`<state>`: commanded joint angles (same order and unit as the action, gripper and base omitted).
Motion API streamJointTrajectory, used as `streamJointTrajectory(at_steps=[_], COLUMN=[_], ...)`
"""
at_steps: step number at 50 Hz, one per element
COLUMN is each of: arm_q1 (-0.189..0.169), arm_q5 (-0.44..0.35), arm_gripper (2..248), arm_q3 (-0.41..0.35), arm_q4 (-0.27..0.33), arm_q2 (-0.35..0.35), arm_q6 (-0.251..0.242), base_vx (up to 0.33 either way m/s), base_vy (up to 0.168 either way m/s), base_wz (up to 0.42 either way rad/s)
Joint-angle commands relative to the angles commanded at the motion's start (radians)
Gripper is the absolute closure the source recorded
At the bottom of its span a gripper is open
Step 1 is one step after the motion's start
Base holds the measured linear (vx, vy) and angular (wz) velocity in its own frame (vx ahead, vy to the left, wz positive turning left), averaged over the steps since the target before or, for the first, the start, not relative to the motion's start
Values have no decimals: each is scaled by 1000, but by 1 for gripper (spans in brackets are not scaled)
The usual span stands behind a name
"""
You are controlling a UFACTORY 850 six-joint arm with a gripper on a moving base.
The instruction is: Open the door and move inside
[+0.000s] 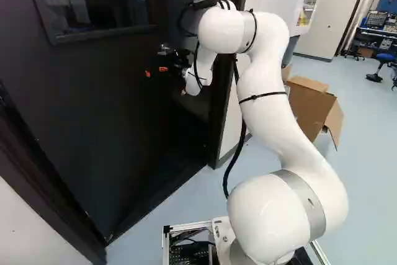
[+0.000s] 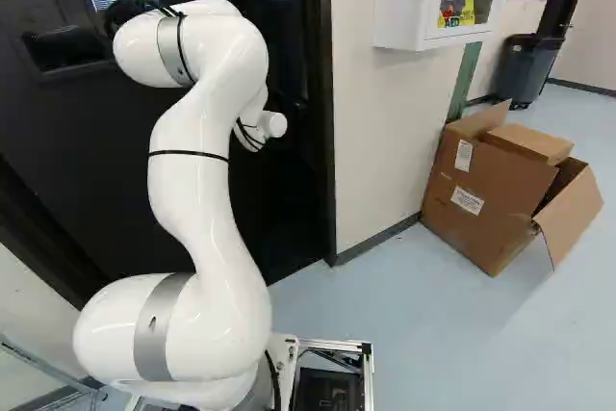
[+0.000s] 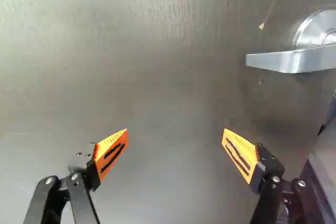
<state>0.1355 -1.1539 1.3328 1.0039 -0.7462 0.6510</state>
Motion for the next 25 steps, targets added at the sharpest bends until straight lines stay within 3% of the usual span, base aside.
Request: streamJointTrajectory(at_steps=[12, 25], arm_q1=[5, 10], arm_q5=[20, 54], arm_gripper=[3, 3], arm_q3=[-79, -161], arm_q4=[-53, -154], arm_q2=[54, 112], arm_q6=[0, 0], base_vx=[0, 0], base_vy=[0, 0], base_wz=[0, 0])
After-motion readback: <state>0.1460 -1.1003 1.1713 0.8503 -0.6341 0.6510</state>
